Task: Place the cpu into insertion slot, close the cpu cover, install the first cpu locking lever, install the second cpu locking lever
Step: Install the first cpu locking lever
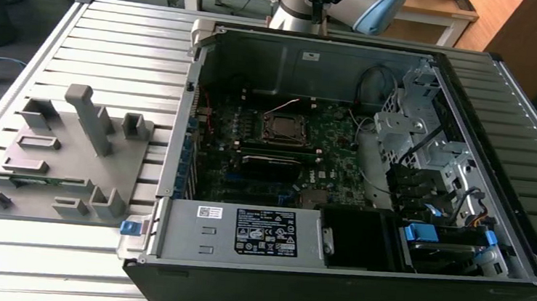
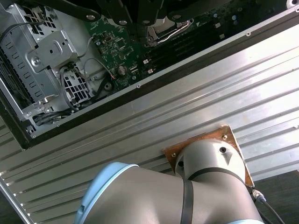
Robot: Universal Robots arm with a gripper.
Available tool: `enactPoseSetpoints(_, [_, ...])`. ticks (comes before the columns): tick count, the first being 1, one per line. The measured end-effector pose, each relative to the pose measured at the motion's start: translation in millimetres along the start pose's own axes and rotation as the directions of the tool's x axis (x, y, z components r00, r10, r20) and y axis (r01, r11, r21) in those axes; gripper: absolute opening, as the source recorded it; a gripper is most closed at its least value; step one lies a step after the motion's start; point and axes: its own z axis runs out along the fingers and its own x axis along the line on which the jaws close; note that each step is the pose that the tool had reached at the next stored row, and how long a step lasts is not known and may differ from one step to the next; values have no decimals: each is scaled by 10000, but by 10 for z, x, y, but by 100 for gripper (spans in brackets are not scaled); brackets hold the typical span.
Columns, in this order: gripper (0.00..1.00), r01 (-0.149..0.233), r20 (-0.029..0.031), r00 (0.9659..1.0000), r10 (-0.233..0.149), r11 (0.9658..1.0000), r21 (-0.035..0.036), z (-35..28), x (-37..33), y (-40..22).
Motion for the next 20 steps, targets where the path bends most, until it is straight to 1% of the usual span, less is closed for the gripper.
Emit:
enactPoseSetpoints(4, [11,0,0,10000,0,10000,1,1,0,0])
enactPoseSetpoints(5, [11,0,1,10000,0,10000,-3,9,1,-2])
enactPoseSetpoints(20, [11,0,0,10000,0,10000,0,258,31,-105])
